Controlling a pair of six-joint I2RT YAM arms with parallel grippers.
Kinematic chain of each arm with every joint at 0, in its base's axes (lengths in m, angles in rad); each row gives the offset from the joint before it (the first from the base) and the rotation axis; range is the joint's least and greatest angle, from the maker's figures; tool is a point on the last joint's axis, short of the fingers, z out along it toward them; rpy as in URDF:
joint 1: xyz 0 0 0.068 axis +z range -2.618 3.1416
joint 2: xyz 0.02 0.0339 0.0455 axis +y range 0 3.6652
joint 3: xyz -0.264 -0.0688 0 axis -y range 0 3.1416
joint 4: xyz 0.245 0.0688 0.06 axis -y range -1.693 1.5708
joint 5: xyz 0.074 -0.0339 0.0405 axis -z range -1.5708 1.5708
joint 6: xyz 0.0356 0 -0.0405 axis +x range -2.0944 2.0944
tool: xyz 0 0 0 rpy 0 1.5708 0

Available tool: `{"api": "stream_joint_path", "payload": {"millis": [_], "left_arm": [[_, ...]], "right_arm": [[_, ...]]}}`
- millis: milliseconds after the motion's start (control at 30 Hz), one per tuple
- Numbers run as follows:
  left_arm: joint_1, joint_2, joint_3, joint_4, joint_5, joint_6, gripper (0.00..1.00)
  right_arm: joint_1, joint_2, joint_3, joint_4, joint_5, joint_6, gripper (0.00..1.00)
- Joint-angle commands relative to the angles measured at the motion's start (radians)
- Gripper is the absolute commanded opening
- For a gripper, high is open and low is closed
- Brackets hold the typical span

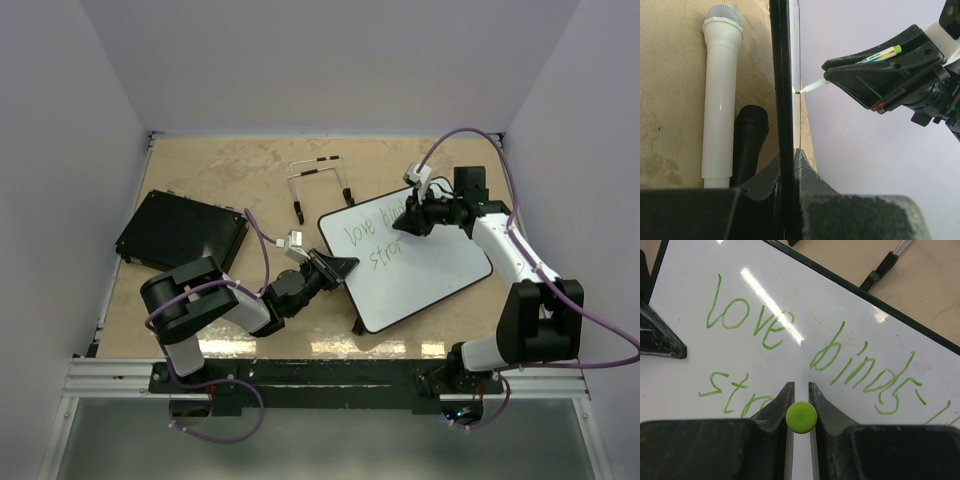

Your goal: Write a sentence on the whiteboard

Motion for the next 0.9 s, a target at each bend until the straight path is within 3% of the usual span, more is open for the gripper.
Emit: {"api": "stream_joint_path", "payload": {"millis": [0, 600, 867], "left_arm": [[0.002, -0.014, 0.003, 0.298, 0.016, 0.064, 0.00], [0.003, -0.010, 0.002, 0.307, 0.021, 0.066, 0.00], [0.005, -0.017, -0.006, 0.312, 0.023, 0.066, 0.00]], "right_arm": [[0.002, -0.009, 0.030, 0.015, 0.050, 0.003, 0.00], [0.000, -0.030, 0.013, -0.197, 0.041, -0.170, 0.00], [-0.029, -0.065, 0.010, -0.119, 0.038, -0.103, 0.00]]}}
